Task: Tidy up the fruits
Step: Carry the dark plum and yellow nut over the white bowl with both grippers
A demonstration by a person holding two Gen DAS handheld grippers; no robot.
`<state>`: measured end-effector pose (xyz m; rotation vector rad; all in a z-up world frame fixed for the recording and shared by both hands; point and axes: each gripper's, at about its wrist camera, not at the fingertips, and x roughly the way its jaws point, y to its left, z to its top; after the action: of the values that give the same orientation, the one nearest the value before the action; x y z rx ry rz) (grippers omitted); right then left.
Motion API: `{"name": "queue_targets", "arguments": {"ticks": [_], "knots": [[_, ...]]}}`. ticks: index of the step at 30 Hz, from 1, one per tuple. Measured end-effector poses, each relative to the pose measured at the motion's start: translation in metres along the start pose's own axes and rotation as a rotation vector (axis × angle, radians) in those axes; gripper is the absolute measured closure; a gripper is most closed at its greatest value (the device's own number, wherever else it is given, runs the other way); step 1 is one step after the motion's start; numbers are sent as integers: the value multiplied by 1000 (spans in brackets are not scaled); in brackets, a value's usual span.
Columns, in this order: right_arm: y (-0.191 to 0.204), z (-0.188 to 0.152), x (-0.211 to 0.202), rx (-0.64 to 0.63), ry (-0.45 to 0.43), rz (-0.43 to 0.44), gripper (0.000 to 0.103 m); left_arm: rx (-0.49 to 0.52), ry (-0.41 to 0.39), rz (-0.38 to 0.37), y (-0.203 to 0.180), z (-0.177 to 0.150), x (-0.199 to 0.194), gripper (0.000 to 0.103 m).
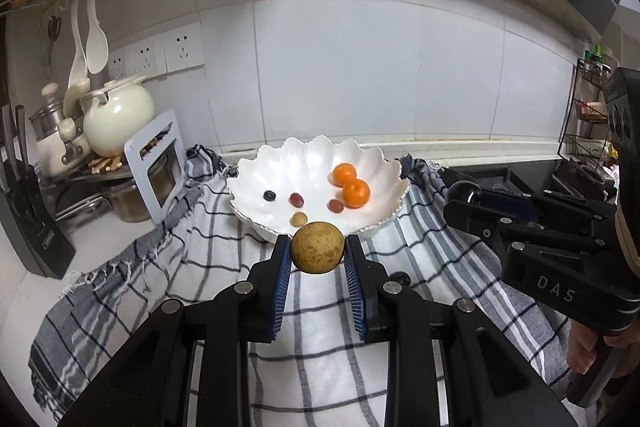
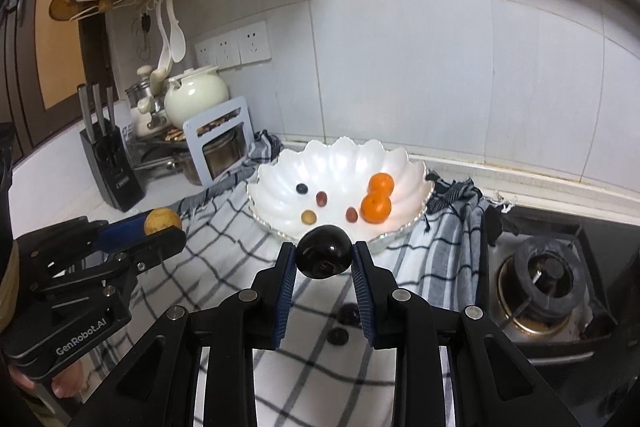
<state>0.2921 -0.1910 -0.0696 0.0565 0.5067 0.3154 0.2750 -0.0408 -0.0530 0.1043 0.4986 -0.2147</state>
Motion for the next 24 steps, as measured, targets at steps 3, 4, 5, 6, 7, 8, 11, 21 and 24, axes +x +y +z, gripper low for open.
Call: {"name": "queue_targets", "arguments": {"ticks": [3, 4, 5, 6, 7, 8, 11, 21, 24], "knots": [[1, 7, 4, 3, -10, -5, 73, -6, -8, 8, 5, 6, 2, 76], [1, 9, 6, 3, -12, -6, 73, -6, -11, 12, 6, 9, 4, 76], [1, 11, 9, 2, -14, -8, 73, -5, -15, 17, 8, 11, 5, 76], [2, 14, 11, 2, -16, -9, 73, -5, -19, 21, 9, 14, 6, 76], [2, 17, 14, 3, -18, -10, 73, -5, -23, 26, 11, 16, 8, 76], [1, 19, 16, 3, -20, -10, 73, -3, -28, 30, 12, 19, 9, 76], [2, 26, 24, 8, -25, -8, 73, -2, -39, 40, 17, 26, 14, 76], [5, 50, 48, 0, -35, -16, 73, -14, -38, 47, 34, 46, 38, 76], [6, 58, 55, -3, -39, -13, 73, -7, -43, 57, 37, 53, 45, 76]]}}
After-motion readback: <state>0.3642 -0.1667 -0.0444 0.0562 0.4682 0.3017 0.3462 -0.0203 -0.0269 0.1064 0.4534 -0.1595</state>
